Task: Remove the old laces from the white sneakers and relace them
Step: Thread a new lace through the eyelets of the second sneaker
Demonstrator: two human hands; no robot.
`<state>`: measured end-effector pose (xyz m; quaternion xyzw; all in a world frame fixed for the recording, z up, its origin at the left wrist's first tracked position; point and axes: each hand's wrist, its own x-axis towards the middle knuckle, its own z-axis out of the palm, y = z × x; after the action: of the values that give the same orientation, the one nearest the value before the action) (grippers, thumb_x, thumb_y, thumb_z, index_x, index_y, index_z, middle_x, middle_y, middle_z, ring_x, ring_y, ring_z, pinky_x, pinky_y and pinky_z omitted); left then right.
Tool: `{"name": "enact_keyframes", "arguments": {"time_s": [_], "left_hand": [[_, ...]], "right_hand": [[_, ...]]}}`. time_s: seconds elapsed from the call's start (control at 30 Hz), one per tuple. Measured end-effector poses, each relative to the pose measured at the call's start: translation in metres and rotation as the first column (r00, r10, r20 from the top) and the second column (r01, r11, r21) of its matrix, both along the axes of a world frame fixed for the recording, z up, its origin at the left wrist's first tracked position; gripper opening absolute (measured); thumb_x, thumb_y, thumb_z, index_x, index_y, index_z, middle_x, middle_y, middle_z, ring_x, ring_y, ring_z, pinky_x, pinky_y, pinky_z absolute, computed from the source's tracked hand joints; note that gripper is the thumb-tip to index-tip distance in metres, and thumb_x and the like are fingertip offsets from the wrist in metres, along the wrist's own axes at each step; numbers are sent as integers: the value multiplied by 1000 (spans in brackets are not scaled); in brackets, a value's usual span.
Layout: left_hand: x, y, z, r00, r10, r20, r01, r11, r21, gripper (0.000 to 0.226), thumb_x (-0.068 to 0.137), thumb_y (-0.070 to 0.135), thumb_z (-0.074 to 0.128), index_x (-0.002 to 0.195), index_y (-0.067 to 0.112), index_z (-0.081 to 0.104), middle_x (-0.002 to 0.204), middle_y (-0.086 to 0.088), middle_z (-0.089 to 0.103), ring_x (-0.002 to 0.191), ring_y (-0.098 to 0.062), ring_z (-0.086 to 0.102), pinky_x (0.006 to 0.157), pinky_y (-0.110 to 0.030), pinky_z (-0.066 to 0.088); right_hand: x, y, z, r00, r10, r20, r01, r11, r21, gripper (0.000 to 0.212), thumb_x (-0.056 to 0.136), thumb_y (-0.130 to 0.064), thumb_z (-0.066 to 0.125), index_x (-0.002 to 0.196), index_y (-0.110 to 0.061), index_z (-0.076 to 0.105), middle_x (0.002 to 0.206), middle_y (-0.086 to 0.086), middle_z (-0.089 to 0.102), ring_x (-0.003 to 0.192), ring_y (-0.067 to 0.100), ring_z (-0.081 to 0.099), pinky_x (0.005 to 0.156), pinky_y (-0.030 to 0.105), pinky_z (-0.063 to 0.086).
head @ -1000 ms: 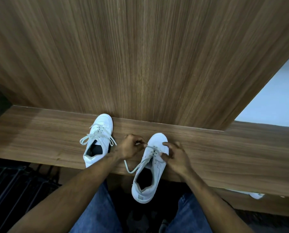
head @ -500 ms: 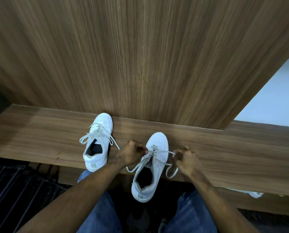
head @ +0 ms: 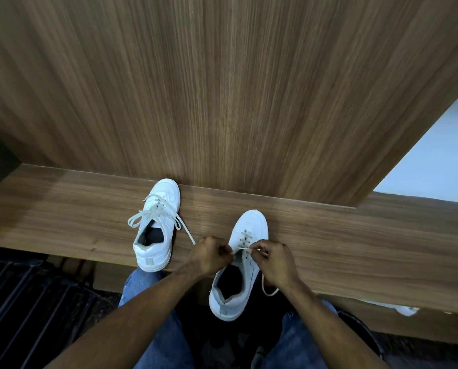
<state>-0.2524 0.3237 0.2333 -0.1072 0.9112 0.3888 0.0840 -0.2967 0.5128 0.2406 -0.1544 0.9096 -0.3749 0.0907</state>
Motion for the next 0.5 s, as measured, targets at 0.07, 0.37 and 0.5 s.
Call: {"name": "enact_keyframes", "arguments": {"time_s": [0.07,0.37,0.5], "left_hand": [[0,0,-6,994,100,36,-103,993,63,30,79,29,73,55,18,58,54,8,56,56,-7,53,55,-22,38],[0,0,-6,927,233,293,-350,818,457,13,82,15,74,77,4,68,59,-12,59,46,-18,49,41,-21,32],[0,0,-7,922,240,303,-364,804,471,14,82,12,73,81,-1,69,63,-14,60,46,-17,51,39,-19,35]], "right_hand": [[2,0,0,1000,-16,9,16,1000,11,4,82,-31,71,78,-29,73,52,-15,58,52,1,55,55,21,41],[7,-22,-5,997,69,-43,-61,986,157,26,73,-46,50,90,-33,64,77,-5,71,73,16,66,64,33,54],[10,-27,-5,993,80,-83,-61,975,214,18,81,-36,56,89,-26,69,82,-2,72,78,19,67,67,34,54]]}}
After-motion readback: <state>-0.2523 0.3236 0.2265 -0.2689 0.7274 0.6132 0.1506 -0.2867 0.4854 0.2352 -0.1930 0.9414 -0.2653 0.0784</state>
